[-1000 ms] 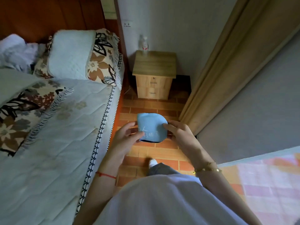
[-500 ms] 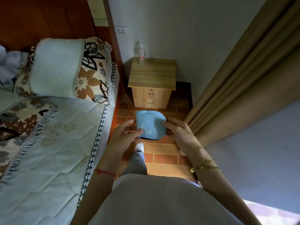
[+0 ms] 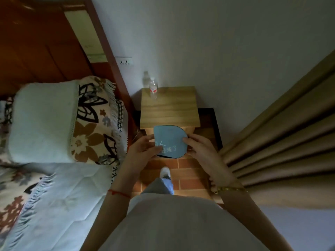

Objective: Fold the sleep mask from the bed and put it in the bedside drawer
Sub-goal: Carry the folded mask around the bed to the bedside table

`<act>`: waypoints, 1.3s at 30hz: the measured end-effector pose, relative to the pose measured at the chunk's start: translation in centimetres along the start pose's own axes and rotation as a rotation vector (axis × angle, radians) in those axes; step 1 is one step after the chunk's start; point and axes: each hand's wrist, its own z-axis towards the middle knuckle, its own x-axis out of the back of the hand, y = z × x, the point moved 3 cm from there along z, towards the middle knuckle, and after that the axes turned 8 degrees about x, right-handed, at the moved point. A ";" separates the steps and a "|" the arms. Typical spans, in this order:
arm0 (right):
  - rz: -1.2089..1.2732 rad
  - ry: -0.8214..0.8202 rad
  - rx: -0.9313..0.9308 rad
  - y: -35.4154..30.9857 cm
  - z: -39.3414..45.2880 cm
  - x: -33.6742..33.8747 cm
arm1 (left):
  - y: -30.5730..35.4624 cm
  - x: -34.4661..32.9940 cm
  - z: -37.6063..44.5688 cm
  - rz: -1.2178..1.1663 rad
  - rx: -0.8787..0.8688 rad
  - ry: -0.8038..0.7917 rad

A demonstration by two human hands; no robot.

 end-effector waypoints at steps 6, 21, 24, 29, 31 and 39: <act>0.021 0.055 0.000 -3.7 7.3 -2.0 | 5.2 1.7 7.7 0.019 0.018 -0.056; -0.021 0.080 -0.111 -1.1 14.4 -1.2 | 3.4 2.0 16.1 0.043 0.091 -0.071; -0.028 0.081 -0.121 2.3 15.9 -0.3 | 0.1 1.7 17.9 0.019 0.098 -0.058; 0.005 0.081 -0.121 10.0 19.1 1.9 | -6.3 0.7 22.5 -0.028 0.108 -0.048; 0.023 0.098 -0.118 13.4 20.8 2.9 | -9.1 0.4 25.0 -0.038 0.110 -0.034; 0.040 0.139 -0.058 26.0 28.3 6.7 | -20.3 -0.9 35.8 -0.034 0.070 -0.044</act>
